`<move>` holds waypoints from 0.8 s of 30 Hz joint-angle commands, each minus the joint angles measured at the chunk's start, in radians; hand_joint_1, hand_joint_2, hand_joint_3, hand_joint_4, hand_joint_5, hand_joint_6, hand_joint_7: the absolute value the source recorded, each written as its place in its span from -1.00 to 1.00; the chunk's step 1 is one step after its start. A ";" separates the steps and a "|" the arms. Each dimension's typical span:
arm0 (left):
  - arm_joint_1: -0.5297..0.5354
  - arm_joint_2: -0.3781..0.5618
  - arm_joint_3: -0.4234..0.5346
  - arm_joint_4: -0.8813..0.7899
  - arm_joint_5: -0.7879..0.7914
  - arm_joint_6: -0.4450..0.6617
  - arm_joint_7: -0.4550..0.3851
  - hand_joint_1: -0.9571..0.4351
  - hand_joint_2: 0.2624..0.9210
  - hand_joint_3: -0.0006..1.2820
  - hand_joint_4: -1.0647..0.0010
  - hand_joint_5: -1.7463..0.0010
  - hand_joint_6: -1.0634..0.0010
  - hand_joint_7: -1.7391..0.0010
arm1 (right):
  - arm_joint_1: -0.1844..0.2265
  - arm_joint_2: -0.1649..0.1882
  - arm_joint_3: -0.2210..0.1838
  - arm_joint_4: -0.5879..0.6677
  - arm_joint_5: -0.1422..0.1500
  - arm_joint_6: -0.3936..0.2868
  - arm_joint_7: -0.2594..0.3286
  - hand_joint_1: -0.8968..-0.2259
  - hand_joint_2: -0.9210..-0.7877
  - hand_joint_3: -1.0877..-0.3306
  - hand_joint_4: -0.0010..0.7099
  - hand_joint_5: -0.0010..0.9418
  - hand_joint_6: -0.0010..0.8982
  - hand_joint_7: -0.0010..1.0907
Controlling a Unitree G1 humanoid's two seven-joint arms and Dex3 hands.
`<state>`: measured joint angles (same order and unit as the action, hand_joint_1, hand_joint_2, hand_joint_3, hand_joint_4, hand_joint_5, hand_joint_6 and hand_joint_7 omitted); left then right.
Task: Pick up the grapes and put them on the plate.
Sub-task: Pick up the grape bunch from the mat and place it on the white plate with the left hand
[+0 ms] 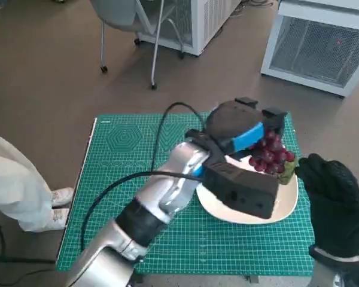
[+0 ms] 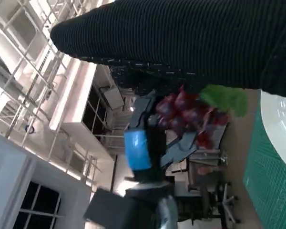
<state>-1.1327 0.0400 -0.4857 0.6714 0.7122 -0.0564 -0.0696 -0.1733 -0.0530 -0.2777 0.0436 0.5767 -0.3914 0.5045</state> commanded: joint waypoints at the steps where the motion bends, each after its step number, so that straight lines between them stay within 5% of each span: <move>1: -0.049 -0.021 -0.011 0.056 0.000 -0.020 0.027 0.38 0.98 -0.70 -0.11 -0.52 0.10 -0.46 | 0.026 0.013 -0.009 0.002 0.005 -0.006 -0.013 0.67 -1.00 0.42 0.49 0.18 -0.36 0.59; 14: -0.063 -0.044 -0.021 0.118 -0.001 -0.010 0.038 0.38 1.00 -0.73 -0.17 -0.47 0.12 -0.47 | 0.032 0.027 -0.010 0.003 -0.005 -0.022 -0.026 0.67 -1.00 0.43 0.54 0.15 -0.32 0.58; 18: -0.050 -0.052 -0.014 0.125 -0.015 -0.006 0.042 0.40 1.00 -0.70 -0.03 -0.58 0.07 -0.39 | 0.031 0.029 -0.009 0.003 -0.008 -0.023 -0.031 0.67 -1.00 0.43 0.54 0.14 -0.31 0.57; 21: -0.038 -0.056 -0.017 0.122 -0.014 0.005 0.045 0.50 0.96 -0.71 0.06 -0.47 0.14 0.02 | 0.029 0.030 -0.008 0.005 -0.011 -0.025 -0.035 0.67 -1.00 0.43 0.55 0.13 -0.31 0.57; 24: -0.030 -0.059 -0.028 0.123 0.001 0.021 0.060 0.15 0.88 -0.87 0.31 0.25 0.18 0.60 | 0.029 0.032 -0.006 0.008 -0.014 -0.028 -0.038 0.67 -1.00 0.43 0.55 0.13 -0.31 0.57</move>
<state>-1.1638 -0.0078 -0.5064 0.7977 0.7053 -0.0497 -0.0341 -0.1655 -0.0301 -0.2818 0.0408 0.5684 -0.4212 0.4802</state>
